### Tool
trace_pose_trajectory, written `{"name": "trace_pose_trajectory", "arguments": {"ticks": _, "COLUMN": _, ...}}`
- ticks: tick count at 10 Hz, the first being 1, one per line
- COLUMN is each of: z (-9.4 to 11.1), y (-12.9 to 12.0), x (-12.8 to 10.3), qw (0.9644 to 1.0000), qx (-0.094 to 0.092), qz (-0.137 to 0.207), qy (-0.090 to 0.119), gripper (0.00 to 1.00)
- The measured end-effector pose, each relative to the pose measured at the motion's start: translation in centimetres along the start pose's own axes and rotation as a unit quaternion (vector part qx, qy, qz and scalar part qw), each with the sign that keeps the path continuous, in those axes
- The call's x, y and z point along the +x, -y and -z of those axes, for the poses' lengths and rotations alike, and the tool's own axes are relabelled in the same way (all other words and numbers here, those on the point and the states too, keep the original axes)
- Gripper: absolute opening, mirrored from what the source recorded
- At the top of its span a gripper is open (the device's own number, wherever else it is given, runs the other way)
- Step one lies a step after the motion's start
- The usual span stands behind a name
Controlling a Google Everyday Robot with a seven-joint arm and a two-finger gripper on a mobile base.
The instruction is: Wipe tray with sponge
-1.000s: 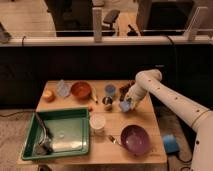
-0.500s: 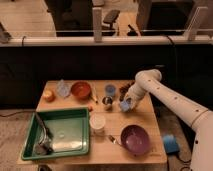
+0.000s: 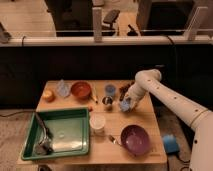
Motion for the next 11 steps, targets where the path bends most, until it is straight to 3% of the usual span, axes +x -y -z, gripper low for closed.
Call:
{"name": "trace_pose_trajectory", "arguments": {"ticks": 3, "z": 0.7, "y": 0.1, "x": -1.2, "qw": 0.9996, "qx": 0.005, "qz": 0.028, "qy": 0.0, "gripper": 0.0}}
{"name": "trace_pose_trajectory", "arguments": {"ticks": 6, "z": 4.2, "y": 0.7, "x": -5.1, "qw": 0.9943, "qx": 0.006, "qz": 0.106, "qy": -0.009, "gripper": 0.0}}
{"name": "trace_pose_trajectory", "arguments": {"ticks": 8, "z": 6.0, "y": 1.2, "x": -8.1, "qw": 0.9867, "qx": 0.0, "qz": 0.162, "qy": -0.015, "gripper": 0.0}}
{"name": "trace_pose_trajectory", "arguments": {"ticks": 10, "z": 7.2, "y": 1.6, "x": -9.7, "qw": 0.9805, "qx": -0.007, "qz": 0.196, "qy": -0.018, "gripper": 0.0}}
{"name": "trace_pose_trajectory", "arguments": {"ticks": 11, "z": 8.0, "y": 2.3, "x": -11.5, "qw": 0.9739, "qx": -0.013, "qz": 0.226, "qy": -0.018, "gripper": 0.0}}
